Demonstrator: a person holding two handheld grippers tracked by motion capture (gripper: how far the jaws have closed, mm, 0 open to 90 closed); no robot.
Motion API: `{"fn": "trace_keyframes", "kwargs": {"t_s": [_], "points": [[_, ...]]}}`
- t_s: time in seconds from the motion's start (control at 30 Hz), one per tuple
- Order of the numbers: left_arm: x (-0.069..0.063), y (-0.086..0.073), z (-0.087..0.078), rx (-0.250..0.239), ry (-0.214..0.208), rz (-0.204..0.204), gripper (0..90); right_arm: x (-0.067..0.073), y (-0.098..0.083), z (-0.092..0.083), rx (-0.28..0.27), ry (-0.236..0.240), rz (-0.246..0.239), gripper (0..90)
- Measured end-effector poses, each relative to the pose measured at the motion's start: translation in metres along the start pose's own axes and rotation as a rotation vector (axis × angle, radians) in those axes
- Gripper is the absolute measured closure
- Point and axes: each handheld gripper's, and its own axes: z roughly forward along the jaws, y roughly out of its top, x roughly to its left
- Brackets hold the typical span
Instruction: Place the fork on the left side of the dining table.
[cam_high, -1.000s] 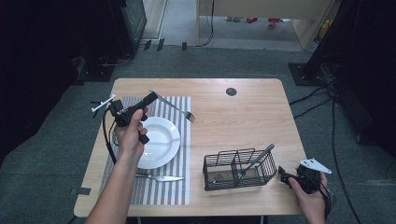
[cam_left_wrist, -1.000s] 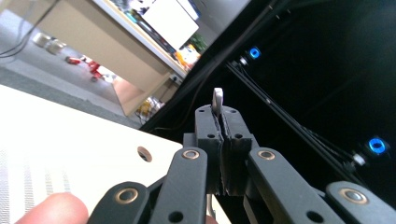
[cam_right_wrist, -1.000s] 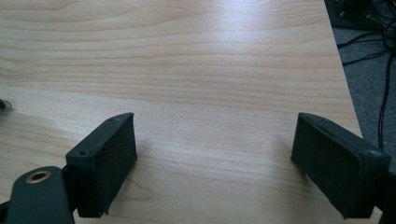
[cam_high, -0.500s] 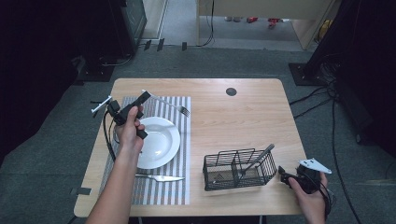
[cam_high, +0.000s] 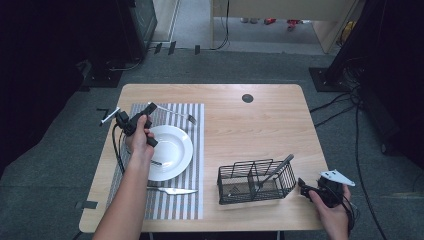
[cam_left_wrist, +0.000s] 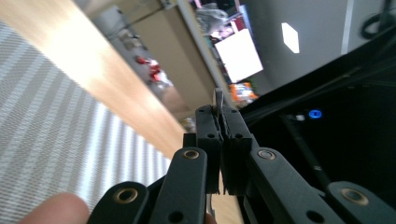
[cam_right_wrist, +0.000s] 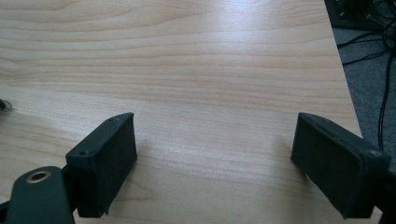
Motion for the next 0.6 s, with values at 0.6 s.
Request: {"fn": "trace_keyframes", "kwargs": {"t_s": [0.6], "points": [[0.017, -0.006, 0.001, -0.058, 0.102, -0.082, 88.6, 0.000, 0.000, 0.000, 0.000, 0.000, 0.000, 13.9]]}}
